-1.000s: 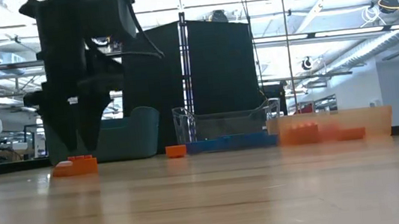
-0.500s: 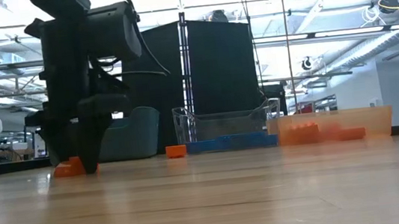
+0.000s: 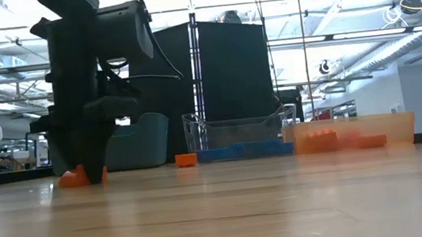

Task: Sort blocks
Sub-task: Put the orange game piece into the orange transparent bin

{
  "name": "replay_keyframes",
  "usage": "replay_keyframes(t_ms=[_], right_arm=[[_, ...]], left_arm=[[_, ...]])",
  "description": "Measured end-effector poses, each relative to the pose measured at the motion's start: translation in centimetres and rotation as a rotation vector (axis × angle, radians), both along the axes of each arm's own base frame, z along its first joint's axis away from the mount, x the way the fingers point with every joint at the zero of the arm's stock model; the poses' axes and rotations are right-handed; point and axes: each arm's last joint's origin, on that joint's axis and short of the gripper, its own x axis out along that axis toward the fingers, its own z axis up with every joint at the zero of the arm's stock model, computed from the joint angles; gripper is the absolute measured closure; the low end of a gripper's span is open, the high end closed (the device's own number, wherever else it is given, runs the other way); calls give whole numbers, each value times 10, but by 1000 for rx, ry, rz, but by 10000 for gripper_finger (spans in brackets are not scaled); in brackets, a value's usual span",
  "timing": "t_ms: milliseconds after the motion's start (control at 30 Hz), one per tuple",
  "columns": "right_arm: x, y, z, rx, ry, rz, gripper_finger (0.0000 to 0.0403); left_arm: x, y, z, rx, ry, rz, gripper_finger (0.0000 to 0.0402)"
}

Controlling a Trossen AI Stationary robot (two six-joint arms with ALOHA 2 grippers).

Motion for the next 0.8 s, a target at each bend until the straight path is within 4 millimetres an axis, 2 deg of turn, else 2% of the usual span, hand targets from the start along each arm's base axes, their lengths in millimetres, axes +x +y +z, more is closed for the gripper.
replay_keyframes(t_ms=[100,233,367,467,600,800], right_arm=[[0,0,0,0,0,0,403],[0,0,0,0,0,0,403],[0,0,0,0,-1,0,403],[0,0,0,3,-2,-1,403],[0,0,0,6,-3,-2,403],[0,0,0,10,-5,-2,403]], left_arm=[[10,0,10,-2,-25,0,273],[39,2,36,38,-219,12,273],[66,16,58,83,-424,55,273],[84,33,80,129,-602,76,273],[98,65,105,215,-734,115,273],[108,105,144,355,-883,173,273]])
